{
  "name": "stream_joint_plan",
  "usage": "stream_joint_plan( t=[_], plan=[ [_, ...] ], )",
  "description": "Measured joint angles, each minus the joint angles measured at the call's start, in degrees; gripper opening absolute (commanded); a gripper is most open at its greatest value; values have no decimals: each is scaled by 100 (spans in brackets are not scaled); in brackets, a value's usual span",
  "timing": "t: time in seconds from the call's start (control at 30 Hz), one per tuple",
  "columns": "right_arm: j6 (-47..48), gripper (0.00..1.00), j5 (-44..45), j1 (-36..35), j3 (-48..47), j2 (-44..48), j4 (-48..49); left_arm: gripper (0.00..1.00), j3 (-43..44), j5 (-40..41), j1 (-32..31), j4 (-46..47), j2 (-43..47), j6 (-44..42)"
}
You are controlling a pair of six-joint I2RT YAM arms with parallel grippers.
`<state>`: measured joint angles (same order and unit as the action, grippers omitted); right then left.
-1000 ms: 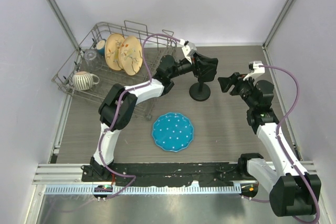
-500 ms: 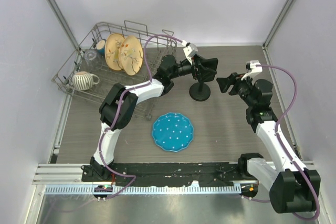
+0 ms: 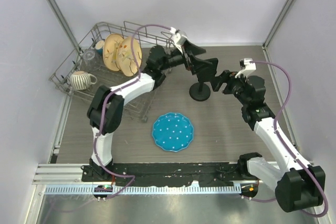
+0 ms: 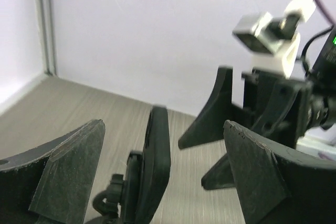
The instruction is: Place the phone on the phone stand
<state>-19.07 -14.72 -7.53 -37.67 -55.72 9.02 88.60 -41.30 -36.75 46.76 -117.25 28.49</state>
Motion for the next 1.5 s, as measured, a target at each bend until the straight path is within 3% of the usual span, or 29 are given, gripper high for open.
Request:
stream_joint_plan(
  t=[0.2,0.4,0.7,1.03,1.5],
  plan=[
    [321,85,866,-769,-656,-22,-658,100,87,-101,358,-11,789,479],
    [651,85,1961,-1458,-1154,-195,-1117,100,186,-376,332,-59,1102,1071],
    [944,85,3008,-1982,-1650,-549,-1421,100,-179,-343,297,-1084,2245,402],
    [1217,85,3209,-2059,-1873,-957,-1467,100,-164,-304,306,-1971,2450,-216],
    [1314,85,3198,-2063,-1902,-1163,-1034,100,-164,-278,313,-2184,2420,-354]
  ],
)
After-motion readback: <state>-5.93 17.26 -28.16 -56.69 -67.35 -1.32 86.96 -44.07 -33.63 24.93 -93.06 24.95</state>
